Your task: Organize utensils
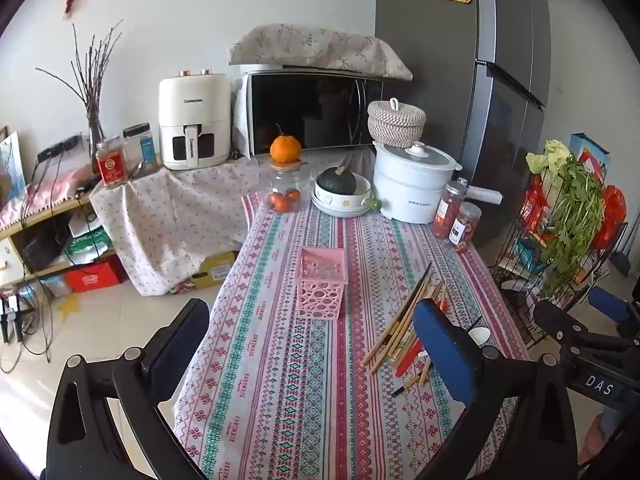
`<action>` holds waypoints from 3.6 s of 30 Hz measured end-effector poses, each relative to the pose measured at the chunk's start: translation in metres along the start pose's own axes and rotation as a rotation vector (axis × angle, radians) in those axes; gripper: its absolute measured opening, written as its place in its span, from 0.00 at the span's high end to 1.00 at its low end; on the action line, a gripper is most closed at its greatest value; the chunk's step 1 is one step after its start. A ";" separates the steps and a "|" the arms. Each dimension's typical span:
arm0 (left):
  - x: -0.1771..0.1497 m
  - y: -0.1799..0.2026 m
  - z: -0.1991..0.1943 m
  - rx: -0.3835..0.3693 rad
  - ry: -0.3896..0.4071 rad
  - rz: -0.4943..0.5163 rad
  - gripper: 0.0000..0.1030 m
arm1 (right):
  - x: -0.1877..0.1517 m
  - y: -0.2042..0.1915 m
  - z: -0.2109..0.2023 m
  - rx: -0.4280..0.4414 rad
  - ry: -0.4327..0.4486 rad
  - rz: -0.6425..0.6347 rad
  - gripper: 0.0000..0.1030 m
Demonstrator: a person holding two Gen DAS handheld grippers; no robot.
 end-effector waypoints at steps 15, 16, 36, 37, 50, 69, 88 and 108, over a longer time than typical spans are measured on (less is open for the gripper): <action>0.003 0.000 -0.005 -0.002 0.002 -0.004 0.00 | 0.000 0.000 -0.001 -0.001 0.003 0.011 0.00; 0.003 0.000 -0.006 -0.003 0.001 -0.003 0.00 | -0.003 -0.003 -0.001 -0.001 0.005 0.011 0.00; 0.003 0.005 -0.004 -0.001 0.001 0.003 0.00 | 0.002 0.005 -0.002 0.002 0.006 0.026 0.00; 0.003 0.005 -0.005 -0.001 0.001 0.003 0.00 | 0.002 0.005 -0.002 0.003 0.005 0.025 0.00; 0.001 0.006 -0.003 -0.004 -0.004 0.004 0.00 | 0.002 0.003 -0.001 0.003 0.001 0.025 0.00; -0.001 0.006 -0.003 -0.002 -0.003 0.006 0.00 | 0.002 0.003 -0.001 0.002 0.000 0.025 0.00; -0.004 0.000 0.000 0.003 -0.001 0.010 0.00 | 0.002 0.003 0.000 0.002 0.001 0.027 0.00; 0.004 0.018 0.042 -0.072 -0.115 0.099 0.00 | 0.005 0.027 0.034 0.012 -0.096 0.070 0.00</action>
Point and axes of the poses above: each gripper's, at about its wrist camera, not at the fingertips, and z roughly the way its jaws point, y to its right, x to its top, the point moved 4 cm from there along z, roughly the way its jaws point, and after that the axes turned 1 degree about -z, right-handed, at the moved point
